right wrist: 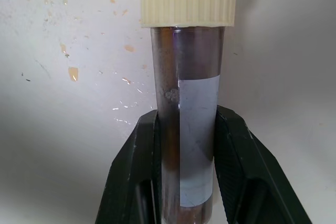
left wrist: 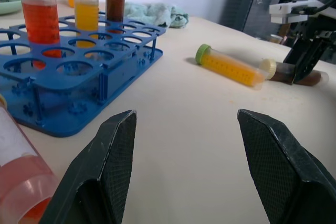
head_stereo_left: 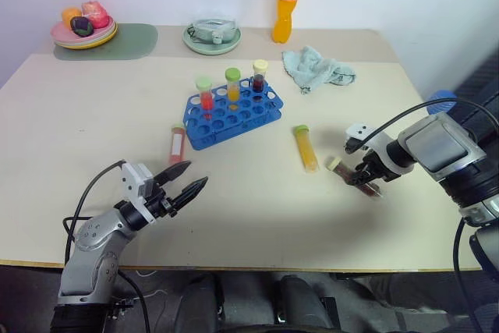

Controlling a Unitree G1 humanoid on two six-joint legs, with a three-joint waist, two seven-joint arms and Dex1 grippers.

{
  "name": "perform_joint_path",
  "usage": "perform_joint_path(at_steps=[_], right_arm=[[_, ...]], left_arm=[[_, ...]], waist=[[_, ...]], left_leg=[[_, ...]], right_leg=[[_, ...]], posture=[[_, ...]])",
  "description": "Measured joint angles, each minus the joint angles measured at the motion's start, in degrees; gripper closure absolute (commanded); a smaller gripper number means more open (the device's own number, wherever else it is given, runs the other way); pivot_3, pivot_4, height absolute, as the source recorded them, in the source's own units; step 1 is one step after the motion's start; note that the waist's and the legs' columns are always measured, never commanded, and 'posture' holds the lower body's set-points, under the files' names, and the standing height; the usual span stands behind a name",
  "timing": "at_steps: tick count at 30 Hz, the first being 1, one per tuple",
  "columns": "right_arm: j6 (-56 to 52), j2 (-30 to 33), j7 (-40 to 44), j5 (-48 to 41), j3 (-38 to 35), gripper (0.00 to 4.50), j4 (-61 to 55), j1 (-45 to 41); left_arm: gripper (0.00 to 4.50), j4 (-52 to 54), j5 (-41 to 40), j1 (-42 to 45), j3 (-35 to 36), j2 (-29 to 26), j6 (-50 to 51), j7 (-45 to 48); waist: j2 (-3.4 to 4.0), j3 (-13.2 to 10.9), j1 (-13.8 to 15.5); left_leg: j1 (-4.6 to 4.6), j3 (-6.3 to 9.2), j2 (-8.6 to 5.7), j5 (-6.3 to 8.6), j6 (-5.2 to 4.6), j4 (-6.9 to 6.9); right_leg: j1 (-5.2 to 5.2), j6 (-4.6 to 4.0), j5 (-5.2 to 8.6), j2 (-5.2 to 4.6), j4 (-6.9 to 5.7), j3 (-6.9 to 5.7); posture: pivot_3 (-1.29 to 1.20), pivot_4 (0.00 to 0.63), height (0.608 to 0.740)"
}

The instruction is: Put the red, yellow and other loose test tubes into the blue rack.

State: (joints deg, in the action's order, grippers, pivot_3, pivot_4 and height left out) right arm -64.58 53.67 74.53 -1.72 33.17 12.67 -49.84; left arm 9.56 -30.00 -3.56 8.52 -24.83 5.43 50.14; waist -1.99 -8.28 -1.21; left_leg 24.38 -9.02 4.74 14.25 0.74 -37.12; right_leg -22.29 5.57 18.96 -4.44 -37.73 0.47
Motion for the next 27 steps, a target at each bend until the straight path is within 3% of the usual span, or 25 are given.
perform_joint_path(at_steps=[11, 17, 19, 27], right_arm=[[-2.03, -3.51, -0.85, 0.44, -0.44, 3.76, 2.43, -1.89], [-0.95, -4.33, 0.69, -0.12, -0.75, 0.77, 3.30, -1.99], [-1.00, -4.75, 1.11, -0.62, -0.75, 0.02, 2.95, -2.01], [-1.47, -5.18, 1.25, -0.52, 0.74, 0.02, 3.29, -3.12]], left_arm=[[1.36, -0.11, 0.18, -0.14, 0.01, 0.05, -0.88, 0.34], [1.36, -0.13, 0.40, -0.67, 0.01, 0.17, -1.07, 0.34], [1.36, -0.13, 0.58, -0.70, 0.00, 0.19, -1.10, 0.33], [1.36, -0.15, 0.62, -0.79, 0.00, 0.25, -1.17, 0.34]], waist=[[-0.06, 0.04, -1.56], [-0.18, 0.11, -1.92], [-0.25, 0.15, -2.38], [-0.22, 0.14, -2.82]], left_leg=[[-0.10, 0.00, 0.08, -0.07, 0.11, 0.01], [-0.26, -0.01, 0.11, -0.06, 0.10, -0.01], [-0.40, -0.01, 0.16, 0.07, -0.13, 0.00], [-0.70, 0.00, 0.15, 0.15, -0.21, 0.07]], right_leg=[[-0.01, 0.00, 0.00, 0.12, -0.19, 0.00], [0.12, -0.01, -0.01, 0.14, -0.21, 0.03], [0.26, -0.09, -0.03, -0.02, -0.20, 0.03], [0.54, -0.29, 0.04, -0.21, -0.17, 0.01]], posture=[[0.00, 0.150, 0.740], [0.00, 0.150, 0.740], [0.00, 0.150, 0.740], [0.00, 0.150, 0.740]])
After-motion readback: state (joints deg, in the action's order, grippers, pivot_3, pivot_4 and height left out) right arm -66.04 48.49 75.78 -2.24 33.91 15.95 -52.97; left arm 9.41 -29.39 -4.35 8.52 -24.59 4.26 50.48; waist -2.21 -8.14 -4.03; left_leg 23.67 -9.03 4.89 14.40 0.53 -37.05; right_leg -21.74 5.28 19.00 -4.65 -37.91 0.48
